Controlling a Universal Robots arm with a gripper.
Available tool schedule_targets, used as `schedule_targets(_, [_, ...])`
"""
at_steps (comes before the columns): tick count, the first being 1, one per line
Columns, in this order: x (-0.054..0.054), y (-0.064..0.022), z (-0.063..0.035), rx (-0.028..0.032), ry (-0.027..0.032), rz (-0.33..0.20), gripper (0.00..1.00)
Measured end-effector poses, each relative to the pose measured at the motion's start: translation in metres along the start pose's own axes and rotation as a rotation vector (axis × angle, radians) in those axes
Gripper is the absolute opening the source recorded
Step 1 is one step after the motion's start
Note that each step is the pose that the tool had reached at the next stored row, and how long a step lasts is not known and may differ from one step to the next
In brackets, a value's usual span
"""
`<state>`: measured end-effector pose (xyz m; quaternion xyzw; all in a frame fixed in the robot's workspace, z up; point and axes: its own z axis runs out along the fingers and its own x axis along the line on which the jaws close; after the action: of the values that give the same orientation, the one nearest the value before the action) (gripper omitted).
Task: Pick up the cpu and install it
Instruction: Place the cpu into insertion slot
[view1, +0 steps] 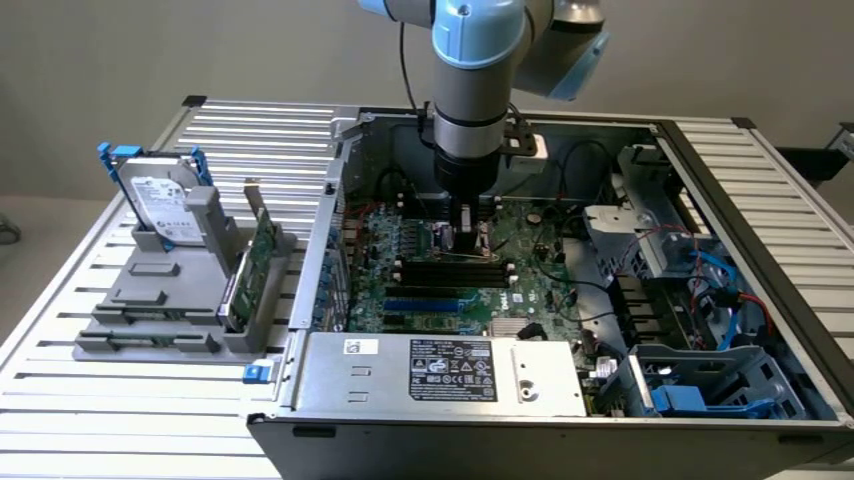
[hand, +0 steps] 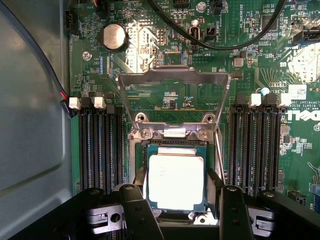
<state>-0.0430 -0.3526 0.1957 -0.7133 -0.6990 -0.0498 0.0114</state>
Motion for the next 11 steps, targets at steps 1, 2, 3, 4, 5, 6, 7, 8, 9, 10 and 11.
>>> schedule_targets(1, [0.0000, 0.0000, 0.0000, 0.0000, 0.0000, 0.000, 0.56])
schedule_targets(2, [0.0000, 0.0000, 0.0000, 0.0000, 0.0000, 0.000, 0.56])
schedule_targets(3, [0.0000, 0.0000, 0.0000, 0.0000, 0.0000, 0.000, 0.56])
schedule_targets(4, [0.0000, 0.0000, 0.0000, 0.0000, 0.0000, 0.000, 0.63])
schedule_targets(5, [0.0000, 0.0000, 0.0000, -0.0001, 0.0000, 0.000, 0.63])
schedule_targets(6, [0.0000, 0.0000, 0.0000, 0.0000, 0.0000, 0.000, 0.63])
schedule_targets(7, [0.0000, -0.0001, 0.0000, 0.0000, 0.0000, 0.000, 0.63])
schedule_targets(8, [0.0000, -0.0001, 0.0000, 0.0000, 0.0000, 0.000, 0.63])
schedule_targets(9, [0.0000, 0.0000, 0.0000, 0.0000, 0.0000, 0.000, 0.63])
schedule_targets(10, [0.0000, -0.0001, 0.0000, 0.0000, -0.0001, 0.001, 0.63])
schedule_targets(11, [0.0000, -0.0001, 0.0000, -0.0001, -0.0001, 0.001, 0.63])
